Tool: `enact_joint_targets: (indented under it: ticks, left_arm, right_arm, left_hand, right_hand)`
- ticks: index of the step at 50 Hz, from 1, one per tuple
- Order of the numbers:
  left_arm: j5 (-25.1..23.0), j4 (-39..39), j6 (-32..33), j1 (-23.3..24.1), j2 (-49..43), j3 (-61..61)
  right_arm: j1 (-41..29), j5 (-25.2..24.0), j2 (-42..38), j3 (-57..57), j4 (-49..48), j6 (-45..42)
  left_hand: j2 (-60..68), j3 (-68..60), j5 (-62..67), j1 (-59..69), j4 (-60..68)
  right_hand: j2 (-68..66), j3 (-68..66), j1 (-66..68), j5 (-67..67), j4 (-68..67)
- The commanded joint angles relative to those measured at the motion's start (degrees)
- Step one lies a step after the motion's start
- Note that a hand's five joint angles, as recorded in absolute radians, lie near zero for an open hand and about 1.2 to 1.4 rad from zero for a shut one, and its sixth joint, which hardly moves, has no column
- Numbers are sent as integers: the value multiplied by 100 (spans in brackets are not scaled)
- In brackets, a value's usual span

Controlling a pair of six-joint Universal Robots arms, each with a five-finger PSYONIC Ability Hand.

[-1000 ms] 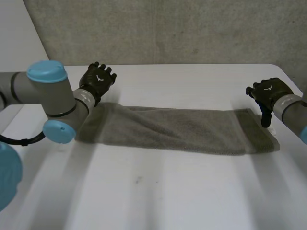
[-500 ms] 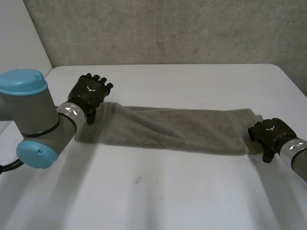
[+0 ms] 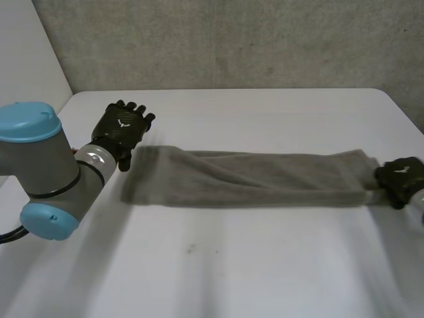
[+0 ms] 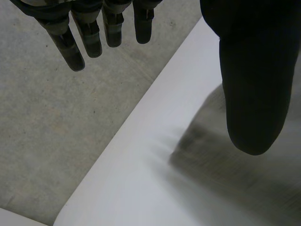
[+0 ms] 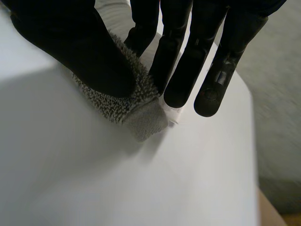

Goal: Fold the towel.

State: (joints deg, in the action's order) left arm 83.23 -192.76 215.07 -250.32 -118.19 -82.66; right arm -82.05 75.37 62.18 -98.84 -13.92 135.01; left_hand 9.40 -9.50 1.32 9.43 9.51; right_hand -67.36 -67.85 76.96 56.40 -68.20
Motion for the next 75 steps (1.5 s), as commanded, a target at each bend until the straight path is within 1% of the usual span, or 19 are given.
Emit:
enact_joint_targets:
  ticks: [1, 6, 9, 13, 14, 19, 20, 27, 35, 39, 41, 42, 51, 61, 68, 70, 71, 73, 75]
  left_arm:
    - [0, 1, -70, -70, 209, -250]
    - [-9, 1, -70, -96, 350, -487]
    - [-9, 1, -70, -96, 420, -602]
    - [0, 1, -88, -105, 560, -724]
    - [0, 1, -88, -105, 561, -725]
    - [0, -16, -132, -96, 649, -839]
    - [0, -34, -167, -96, 675, -874]
    - [0, -139, -369, -96, 745, -1041]
    - [0, -236, -369, -61, 745, -1120]
    - [0, -253, -369, -43, 736, -1138]
    - [0, -262, -369, -26, 736, -1138]
    - [0, -288, -369, -17, 736, -1138]
    - [0, -332, -369, 62, 728, -1059]
    - [18, -341, -448, 361, 728, -909]
    - [18, -333, -527, 449, 719, -936]
    - [18, -333, -527, 449, 719, -936]
    - [18, -333, -527, 449, 719, -944]
    - [18, -333, -527, 440, 719, -953]
    - [26, -333, -536, 440, 719, -953]
  right_arm:
    - [1033, 74, 119, 471, 232, -880]
    - [1077, 153, 154, 1025, 671, -977]
    - [646, 276, 269, 1412, 847, -608]
    - [-562, 373, 471, 1955, 882, 137]
    - [-567, 373, 471, 1957, 882, 139]
    - [-2390, 382, 349, 2369, 829, 438]
    - [-2395, 382, 348, 2370, 829, 438]
    - [-4439, 303, -547, 2659, 820, 394]
    - [-5119, 250, -1330, 2704, 856, 420]
    - [-5102, 258, -1278, 2616, 873, 482]
    - [-5067, 258, -1016, 2415, 847, 700]
    - [-4980, 250, -841, 2292, 829, 911]
    - [-3557, 242, 171, 1431, 900, 2344]
    - [-2484, 57, 620, 227, 821, 2179]
    - [-1999, -225, 620, -346, 671, 1853]
    - [-1842, -225, 568, -495, 400, 1809]
    - [-1841, -225, 567, -495, 399, 1809]
    - [-1762, -208, 497, -487, 180, 1792]
    - [-1718, -181, 445, -434, 135, 1783]
  left_hand:
    - [60, -50, -132, 57, 49]
    - [60, -50, -132, 57, 49]
    - [60, -50, -132, 57, 49]
    - [60, -50, -132, 57, 49]
    - [60, -50, -132, 57, 49]
    - [60, -50, -132, 57, 49]
    - [60, -50, -132, 57, 49]
    - [60, -50, -132, 57, 49]
    - [60, -50, -132, 57, 49]
    - [60, -50, -132, 57, 49]
    - [60, -50, -132, 57, 49]
    - [60, -50, -132, 57, 49]
    - [60, -50, -132, 57, 49]
    - [60, -50, -132, 57, 49]
    - [60, -50, -132, 57, 49]
    - [60, -50, -132, 57, 49]
    - [60, -50, -132, 57, 49]
    - [60, -50, -132, 57, 49]
    - [60, -50, -132, 57, 49]
  right_hand:
    - [-1264, -1215, 304, 1360, -1180]
    - [-1264, -1215, 304, 1360, -1180]
    - [-1264, -1215, 304, 1360, -1180]
    - [-1264, -1215, 304, 1360, -1180]
    - [-1264, -1215, 304, 1360, -1180]
    - [-1264, -1215, 304, 1360, -1180]
    - [-1264, -1215, 304, 1360, -1180]
    - [-1264, -1215, 304, 1360, -1180]
    - [-1264, -1215, 304, 1360, -1180]
    - [-1264, -1215, 304, 1360, -1180]
    - [5203, 5252, -6163, -5107, 5288]
    - [5736, 5785, -6696, -5640, 5820]
    - [5736, 5785, -6696, -5640, 5820]
    - [5633, 5682, -6593, -5537, 5718]
    - [2582, 2631, -3542, -2486, 2667]
    - [507, 555, -1467, -410, 591]
    - [497, 545, -1457, -400, 581]
    - [-1257, -1208, 297, 1353, -1172]
    - [-1264, -1215, 304, 1360, -1180]
